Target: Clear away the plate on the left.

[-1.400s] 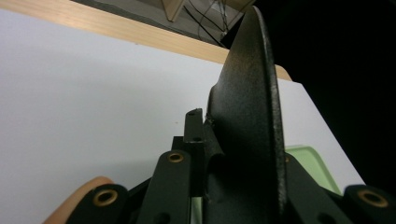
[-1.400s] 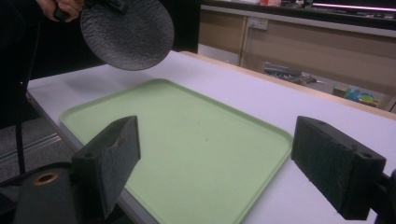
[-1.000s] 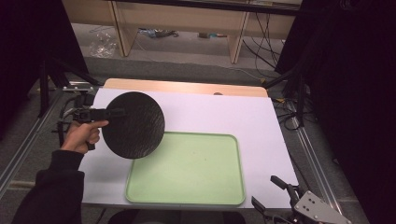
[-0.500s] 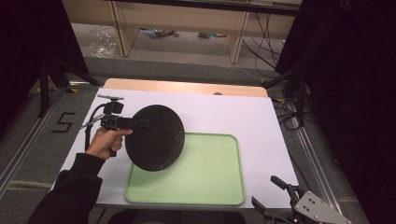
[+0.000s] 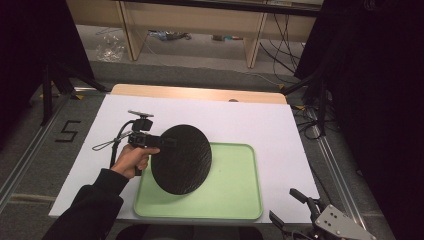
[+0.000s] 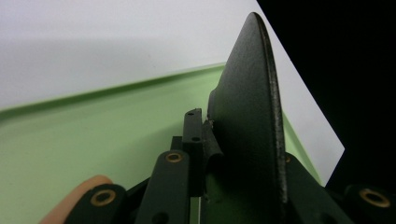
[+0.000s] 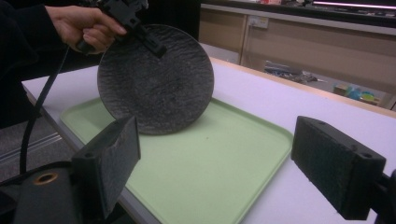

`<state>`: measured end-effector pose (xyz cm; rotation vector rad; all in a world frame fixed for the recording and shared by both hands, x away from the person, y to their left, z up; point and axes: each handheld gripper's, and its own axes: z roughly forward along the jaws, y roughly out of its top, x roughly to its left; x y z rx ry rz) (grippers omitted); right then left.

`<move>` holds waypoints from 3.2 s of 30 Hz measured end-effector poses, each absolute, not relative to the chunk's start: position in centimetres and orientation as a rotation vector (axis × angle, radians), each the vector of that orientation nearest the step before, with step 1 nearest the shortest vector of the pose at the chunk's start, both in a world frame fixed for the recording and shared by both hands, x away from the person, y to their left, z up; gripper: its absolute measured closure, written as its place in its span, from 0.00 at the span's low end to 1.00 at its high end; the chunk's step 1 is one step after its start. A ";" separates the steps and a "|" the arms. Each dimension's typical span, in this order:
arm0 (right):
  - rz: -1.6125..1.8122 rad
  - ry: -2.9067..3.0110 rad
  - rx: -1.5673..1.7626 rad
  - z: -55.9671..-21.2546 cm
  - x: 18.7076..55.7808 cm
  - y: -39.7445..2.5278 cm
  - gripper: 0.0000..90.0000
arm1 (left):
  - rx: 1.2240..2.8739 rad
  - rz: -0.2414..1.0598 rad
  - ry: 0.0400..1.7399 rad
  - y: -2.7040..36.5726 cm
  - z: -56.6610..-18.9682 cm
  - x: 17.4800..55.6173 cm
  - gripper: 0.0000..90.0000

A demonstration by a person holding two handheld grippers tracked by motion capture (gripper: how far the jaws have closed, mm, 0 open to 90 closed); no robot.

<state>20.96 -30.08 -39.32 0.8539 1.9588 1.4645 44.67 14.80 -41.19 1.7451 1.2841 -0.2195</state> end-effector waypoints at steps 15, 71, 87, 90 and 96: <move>1.488 1.968 0.864 -39.3 21.0 -30.0 0.18 | 1.809 -0.207 1.327 15.4 -43.0 44.8 0.85; 1.450 1.986 0.851 -39.4 21.0 -30.0 0.19 | 2.100 -0.269 1.237 12.3 -45.3 40.9 0.69; 1.448 1.991 0.837 -39.4 21.1 -29.9 0.19 | 2.338 -0.043 1.270 13.1 -45.4 39.4 0.67; 1.450 2.008 0.863 -39.4 20.9 -29.8 0.19 | 2.341 -0.032 1.266 12.7 -45.4 39.2 0.68; 1.450 2.012 0.861 -39.4 20.9 -29.8 0.19 | 2.340 -0.055 1.260 12.5 -45.5 39.1 0.67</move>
